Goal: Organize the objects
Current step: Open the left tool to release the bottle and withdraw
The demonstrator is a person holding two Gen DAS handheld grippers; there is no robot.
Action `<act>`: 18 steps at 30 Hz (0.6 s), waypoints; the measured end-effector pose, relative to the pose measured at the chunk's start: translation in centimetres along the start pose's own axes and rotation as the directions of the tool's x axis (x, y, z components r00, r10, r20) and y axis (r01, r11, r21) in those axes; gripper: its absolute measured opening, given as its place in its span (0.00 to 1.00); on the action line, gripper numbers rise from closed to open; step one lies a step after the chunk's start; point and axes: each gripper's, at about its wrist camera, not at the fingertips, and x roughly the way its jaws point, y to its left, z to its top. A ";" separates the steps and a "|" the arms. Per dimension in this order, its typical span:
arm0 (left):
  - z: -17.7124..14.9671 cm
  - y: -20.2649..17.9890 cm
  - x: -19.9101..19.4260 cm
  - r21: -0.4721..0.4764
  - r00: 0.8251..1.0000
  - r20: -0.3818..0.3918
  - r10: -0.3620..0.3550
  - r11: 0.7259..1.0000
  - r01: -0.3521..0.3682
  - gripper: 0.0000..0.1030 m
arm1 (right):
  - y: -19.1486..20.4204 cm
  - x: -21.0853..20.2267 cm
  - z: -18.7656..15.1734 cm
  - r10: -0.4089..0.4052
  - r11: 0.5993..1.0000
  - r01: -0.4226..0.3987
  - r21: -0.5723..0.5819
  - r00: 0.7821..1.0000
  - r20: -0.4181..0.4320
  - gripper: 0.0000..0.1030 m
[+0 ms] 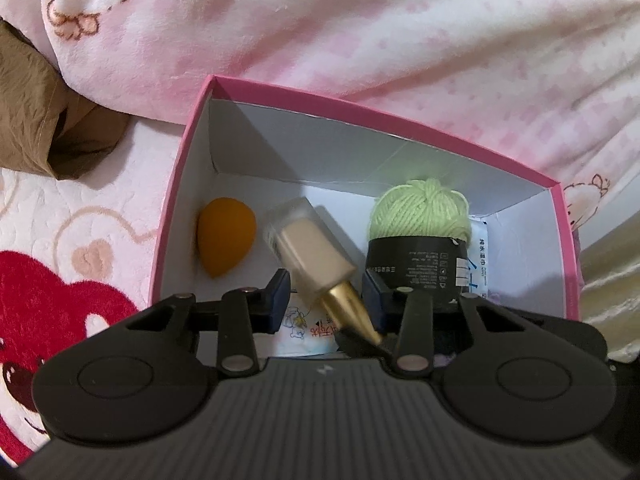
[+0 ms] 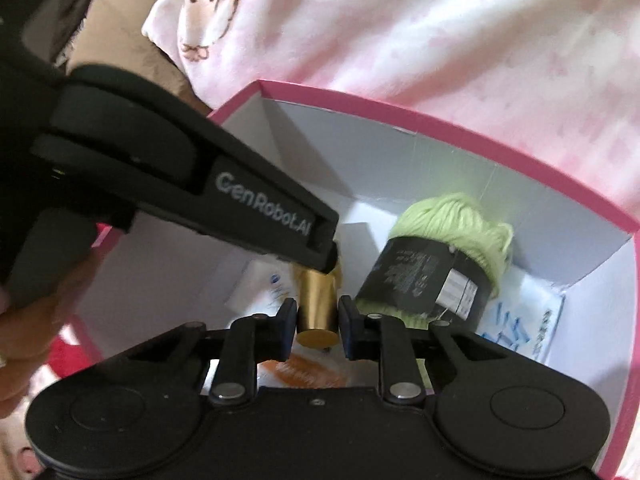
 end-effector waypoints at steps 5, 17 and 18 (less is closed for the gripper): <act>0.1 -0.2 -0.3 0.010 1.000 0.014 0.014 1.000 -0.015 0.38 | -0.7 0.6 0.5 -0.004 0.999 0.006 0.043 0.999 -0.037 0.24; -0.8 -1.7 -3.8 0.056 0.995 0.055 0.083 0.995 -0.086 0.56 | -1.7 -3.8 -1.5 0.047 0.995 -0.048 0.091 0.999 0.008 0.33; -1.1 -2.0 -4.4 0.070 0.994 0.060 0.093 0.993 -0.097 0.60 | -1.7 -4.7 -1.9 0.049 0.995 -0.051 0.082 0.998 0.025 0.35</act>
